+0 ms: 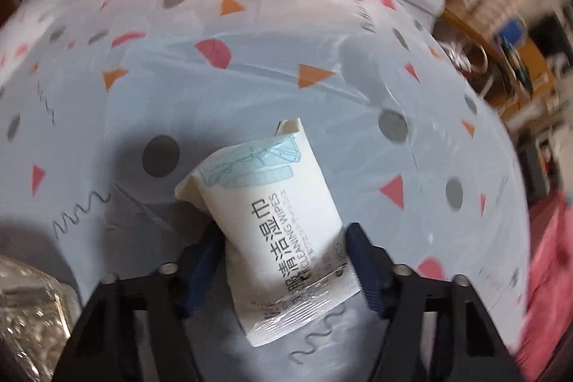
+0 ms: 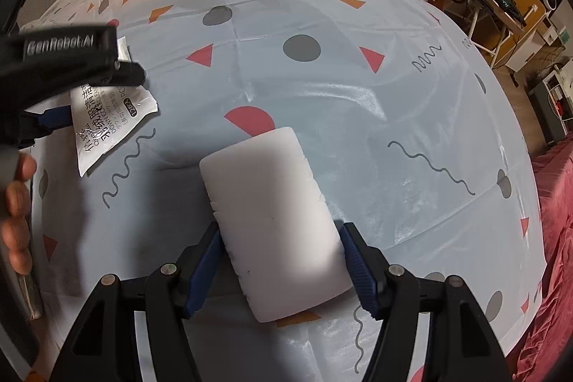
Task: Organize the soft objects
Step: 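Lift the white wipes pack with the left gripper toward the gold tray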
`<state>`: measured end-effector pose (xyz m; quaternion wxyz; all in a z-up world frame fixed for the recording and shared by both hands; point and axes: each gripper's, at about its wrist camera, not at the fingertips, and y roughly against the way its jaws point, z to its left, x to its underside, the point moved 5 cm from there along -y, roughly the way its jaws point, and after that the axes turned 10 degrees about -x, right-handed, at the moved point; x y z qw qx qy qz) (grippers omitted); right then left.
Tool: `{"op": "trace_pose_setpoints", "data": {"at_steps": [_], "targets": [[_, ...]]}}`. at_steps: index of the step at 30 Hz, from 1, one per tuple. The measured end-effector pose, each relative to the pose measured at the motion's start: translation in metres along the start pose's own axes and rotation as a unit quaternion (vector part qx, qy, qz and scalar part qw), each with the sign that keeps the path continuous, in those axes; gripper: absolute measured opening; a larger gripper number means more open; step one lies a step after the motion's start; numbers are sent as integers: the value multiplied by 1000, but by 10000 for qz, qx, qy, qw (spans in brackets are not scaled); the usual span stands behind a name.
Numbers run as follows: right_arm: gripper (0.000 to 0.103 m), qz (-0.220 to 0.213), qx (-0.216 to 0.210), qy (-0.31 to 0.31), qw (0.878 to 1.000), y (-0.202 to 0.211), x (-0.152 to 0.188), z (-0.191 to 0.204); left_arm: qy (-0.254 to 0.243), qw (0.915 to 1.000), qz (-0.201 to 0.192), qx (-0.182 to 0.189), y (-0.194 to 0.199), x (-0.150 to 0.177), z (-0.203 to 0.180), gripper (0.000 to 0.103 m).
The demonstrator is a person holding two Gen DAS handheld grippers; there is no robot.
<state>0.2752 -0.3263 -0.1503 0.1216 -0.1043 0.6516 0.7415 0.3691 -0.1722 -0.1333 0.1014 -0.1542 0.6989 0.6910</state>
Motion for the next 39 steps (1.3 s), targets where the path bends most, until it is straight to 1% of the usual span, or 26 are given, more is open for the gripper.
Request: {"op": "trace_pose_setpoints", "data": {"at_steps": [1,3,6,8,11,13,14,15,18,21,23,24,26,27,29,30,32,34,36,39], "targets": [[67,-1,-11,-14,10000,-1,0,-1,-42,10000,-34,66,2,4,1,61],[67,-15,-37,-33,10000,-2,0,-1,-229,9997,-94,55,7,14,1,57],[67,-43,-49,-32,10000,-3,0,-3,-644,9977,-169,86,17,38,-3,56],[67,-61,-76,-44,9999,-4,1,-4,-803,9965,-187,105,24,56,-1,56],[68,-94,-118,-41,9999,-1,2,-8,-1205,9921,-276,198,36,87,0,56],[69,-108,-129,-35,9999,-1,4,-10,-1491,9876,-352,339,46,112,3,56],[69,-116,-141,-39,9998,-1,4,-10,-1626,9852,-418,341,49,122,3,56],[69,-124,-164,-51,9998,-1,4,-11,-1828,9811,-519,369,56,136,5,56],[71,-142,-192,-40,9997,-3,6,-15,-2163,9728,-730,402,68,169,13,57],[72,-176,-170,-29,9997,-4,7,-16,-2311,9672,-994,348,76,189,17,57],[72,-206,-127,13,9997,-4,9,-17,-2279,9667,-1111,347,76,193,21,58],[72,-224,-112,39,9997,-3,9,-17,-2186,9689,-1093,400,74,193,24,58],[71,-268,-110,43,9996,-3,10,-18,-2165,9697,-1049,433,78,196,26,57],[71,-292,-96,66,9995,-3,11,-18,-2229,9684,-1045,404,81,195,25,55],[71,-333,-69,130,9993,-3,11,-16,-2385,9645,-1067,378,77,182,9,50],[71,-368,-61,150,9992,-3,11,-16,-2428,9629,-1102,413,82,180,5,48],[71,-404,-63,156,9990,-3,11,-15,-2477,9595,-1223,547,93,177,-2,47],[71,-426,-45,181,9989,-5,10,-11,-2480,9560,-1444,612,110,172,-2,47],[71,-446,-40,205,9988,-4,13,-11,-2400,9558,-1545,700,122,166,-1,47],[71,-467,-36,228,9986,-3,15,-10,-2177,9579,-1728,721,140,152,10,47]]}}
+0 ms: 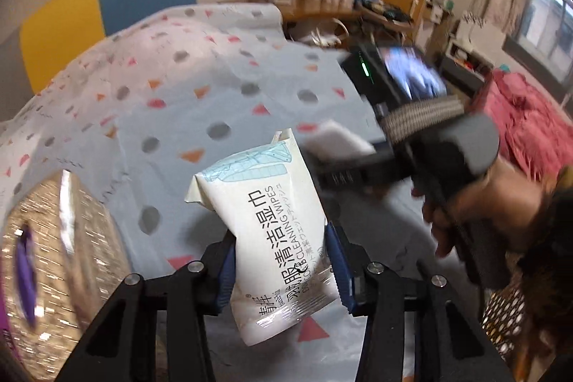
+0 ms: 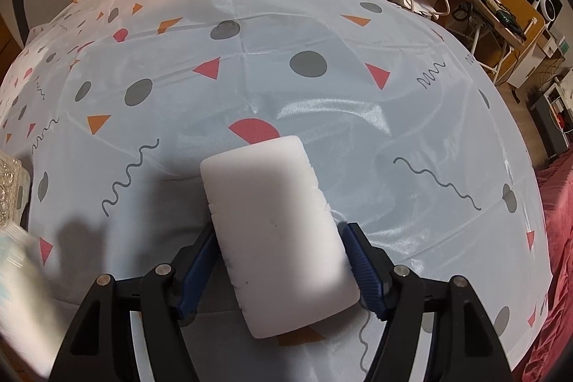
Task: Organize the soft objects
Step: 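Lift the white wipes pack with the left gripper toward the gold tray, then lower the wipes pack into the gold tray and open the left gripper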
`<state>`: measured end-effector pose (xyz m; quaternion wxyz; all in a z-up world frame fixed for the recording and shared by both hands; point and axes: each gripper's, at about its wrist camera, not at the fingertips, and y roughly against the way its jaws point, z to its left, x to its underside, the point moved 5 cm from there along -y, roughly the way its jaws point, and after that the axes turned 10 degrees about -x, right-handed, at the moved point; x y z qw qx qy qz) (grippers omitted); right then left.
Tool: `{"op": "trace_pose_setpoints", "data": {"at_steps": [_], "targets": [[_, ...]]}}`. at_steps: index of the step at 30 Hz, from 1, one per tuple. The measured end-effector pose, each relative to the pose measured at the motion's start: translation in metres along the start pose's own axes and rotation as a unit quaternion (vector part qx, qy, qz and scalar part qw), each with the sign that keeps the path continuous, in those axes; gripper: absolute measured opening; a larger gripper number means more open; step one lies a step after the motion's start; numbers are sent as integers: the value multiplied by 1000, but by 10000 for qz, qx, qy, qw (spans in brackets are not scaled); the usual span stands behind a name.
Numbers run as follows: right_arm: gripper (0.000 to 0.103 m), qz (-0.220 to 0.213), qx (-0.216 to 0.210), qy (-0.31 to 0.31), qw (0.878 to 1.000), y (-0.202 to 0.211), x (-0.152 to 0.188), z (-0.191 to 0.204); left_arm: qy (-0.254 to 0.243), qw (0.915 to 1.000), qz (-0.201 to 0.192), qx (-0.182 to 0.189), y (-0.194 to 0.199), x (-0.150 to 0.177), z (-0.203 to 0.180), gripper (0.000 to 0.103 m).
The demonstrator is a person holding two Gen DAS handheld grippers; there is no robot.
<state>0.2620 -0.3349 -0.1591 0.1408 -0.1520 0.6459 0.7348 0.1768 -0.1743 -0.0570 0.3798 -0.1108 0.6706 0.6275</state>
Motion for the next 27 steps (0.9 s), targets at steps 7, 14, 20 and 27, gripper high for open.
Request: {"op": "trace_pose_setpoints", "data": {"at_steps": [7,14,20,27], "targets": [[71,-20,19,69,10000,1,0,1,586,9976,-318,-175,29,-25,45,47],[71,-25,44,118,9999,-1,-5,4,1094,9909,-628,-464,56,-35,97,47],[71,-46,76,162,9998,-1,-4,8,1613,9803,-855,-754,84,-27,145,47],[71,-75,113,200,9997,0,-3,11,2003,9649,-1173,-1231,124,-8,195,47]]}}
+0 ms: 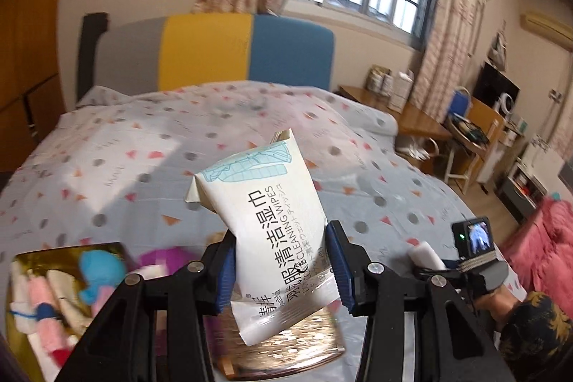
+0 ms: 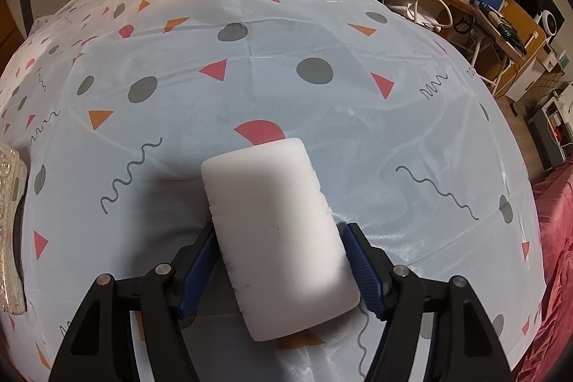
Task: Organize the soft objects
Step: 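Lower the wipes pack into the gold tray and open the left gripper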
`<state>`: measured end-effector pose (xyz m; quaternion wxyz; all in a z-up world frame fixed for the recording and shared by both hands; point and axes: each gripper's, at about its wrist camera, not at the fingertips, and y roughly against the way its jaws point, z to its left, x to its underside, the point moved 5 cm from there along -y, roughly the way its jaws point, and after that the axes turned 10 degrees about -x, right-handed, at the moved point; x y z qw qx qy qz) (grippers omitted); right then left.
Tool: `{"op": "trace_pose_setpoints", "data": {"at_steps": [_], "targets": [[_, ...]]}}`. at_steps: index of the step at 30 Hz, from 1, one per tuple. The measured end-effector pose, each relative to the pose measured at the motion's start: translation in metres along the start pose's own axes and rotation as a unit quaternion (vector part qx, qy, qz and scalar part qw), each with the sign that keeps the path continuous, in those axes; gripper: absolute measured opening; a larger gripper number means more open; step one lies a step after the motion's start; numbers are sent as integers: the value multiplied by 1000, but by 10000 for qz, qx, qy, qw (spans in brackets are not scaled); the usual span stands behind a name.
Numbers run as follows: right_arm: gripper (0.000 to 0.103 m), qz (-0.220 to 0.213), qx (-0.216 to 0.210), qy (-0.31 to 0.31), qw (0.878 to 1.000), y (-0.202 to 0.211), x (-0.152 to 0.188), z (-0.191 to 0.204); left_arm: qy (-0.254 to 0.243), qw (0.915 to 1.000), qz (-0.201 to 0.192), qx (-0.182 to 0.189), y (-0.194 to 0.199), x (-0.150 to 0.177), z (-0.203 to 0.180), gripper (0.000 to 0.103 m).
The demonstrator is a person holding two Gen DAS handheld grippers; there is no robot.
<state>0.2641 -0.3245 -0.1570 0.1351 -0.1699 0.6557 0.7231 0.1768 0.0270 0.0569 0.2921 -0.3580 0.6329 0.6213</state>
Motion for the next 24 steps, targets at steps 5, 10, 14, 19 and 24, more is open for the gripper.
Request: {"op": "trace_pose_setpoints", "data": {"at_steps": [5,10,14,19,24], "targets": [[69,-2,24,21,10000,0,1,1,142,9994,-144,-270,15,3,36,47],[68,26,70,15,10000,0,1,4,279,9982,-213,-489,26,11,65,47],[64,134,115,-123,9998,0,-1,4,430,9972,-160,-592,30,22,88,47],[60,322,273,-375,9984,3,-3,12,569,9961,-63,-672,33,38,109,47],[59,382,-157,-512,9978,6,3,40,805,9939,93,-742,32,57,134,47]]}}
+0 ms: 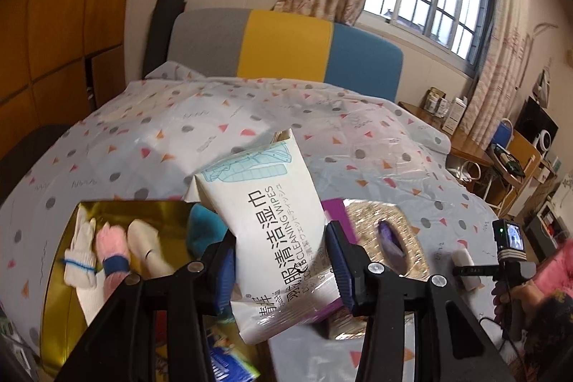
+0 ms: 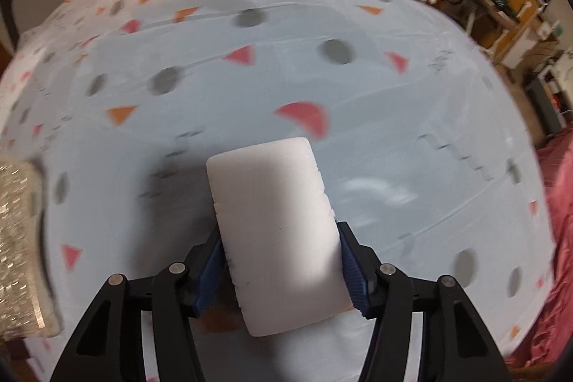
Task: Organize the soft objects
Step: 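Lower the wipes pack into the gold tray and open the left gripper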
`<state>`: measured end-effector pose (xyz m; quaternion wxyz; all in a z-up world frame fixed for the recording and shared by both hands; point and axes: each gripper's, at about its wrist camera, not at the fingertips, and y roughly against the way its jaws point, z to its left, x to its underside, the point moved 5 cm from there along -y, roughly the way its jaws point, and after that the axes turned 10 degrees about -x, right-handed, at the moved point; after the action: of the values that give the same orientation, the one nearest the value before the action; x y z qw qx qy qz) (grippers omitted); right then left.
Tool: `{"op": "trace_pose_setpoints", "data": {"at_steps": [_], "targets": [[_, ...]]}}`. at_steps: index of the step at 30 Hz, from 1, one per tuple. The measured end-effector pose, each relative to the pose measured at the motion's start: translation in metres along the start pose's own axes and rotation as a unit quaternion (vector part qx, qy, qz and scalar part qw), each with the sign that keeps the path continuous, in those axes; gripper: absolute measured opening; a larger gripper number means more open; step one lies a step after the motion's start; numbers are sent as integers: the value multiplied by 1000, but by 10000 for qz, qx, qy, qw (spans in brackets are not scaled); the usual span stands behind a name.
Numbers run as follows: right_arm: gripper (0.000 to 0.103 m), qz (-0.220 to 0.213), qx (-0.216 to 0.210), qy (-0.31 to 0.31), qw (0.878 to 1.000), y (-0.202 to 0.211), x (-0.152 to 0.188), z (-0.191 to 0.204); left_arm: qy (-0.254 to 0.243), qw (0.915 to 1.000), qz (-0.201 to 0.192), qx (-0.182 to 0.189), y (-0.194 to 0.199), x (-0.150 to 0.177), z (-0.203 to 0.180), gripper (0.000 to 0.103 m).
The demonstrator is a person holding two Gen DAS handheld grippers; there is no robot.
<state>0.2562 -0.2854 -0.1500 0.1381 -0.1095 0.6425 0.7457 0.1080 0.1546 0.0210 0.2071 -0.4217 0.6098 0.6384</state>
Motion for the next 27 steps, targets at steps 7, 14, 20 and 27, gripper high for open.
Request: {"op": "trace_pose_setpoints", "data": {"at_steps": [7,14,20,27], "targets": [[59,-102,12,901,9959,-6,19,61,411,9985,132,-342,-2,18,59,47],[59,-194,50,1021,9946,-5,22,64,746,9939,266,-766,0,40,124,47],[59,-223,70,1095,9937,-6,27,64,951,9874,558,-1137,-1,75,169,47],[59,-229,73,1137,9932,-7,25,64,971,9826,880,-1315,-12,101,178,47]]}}
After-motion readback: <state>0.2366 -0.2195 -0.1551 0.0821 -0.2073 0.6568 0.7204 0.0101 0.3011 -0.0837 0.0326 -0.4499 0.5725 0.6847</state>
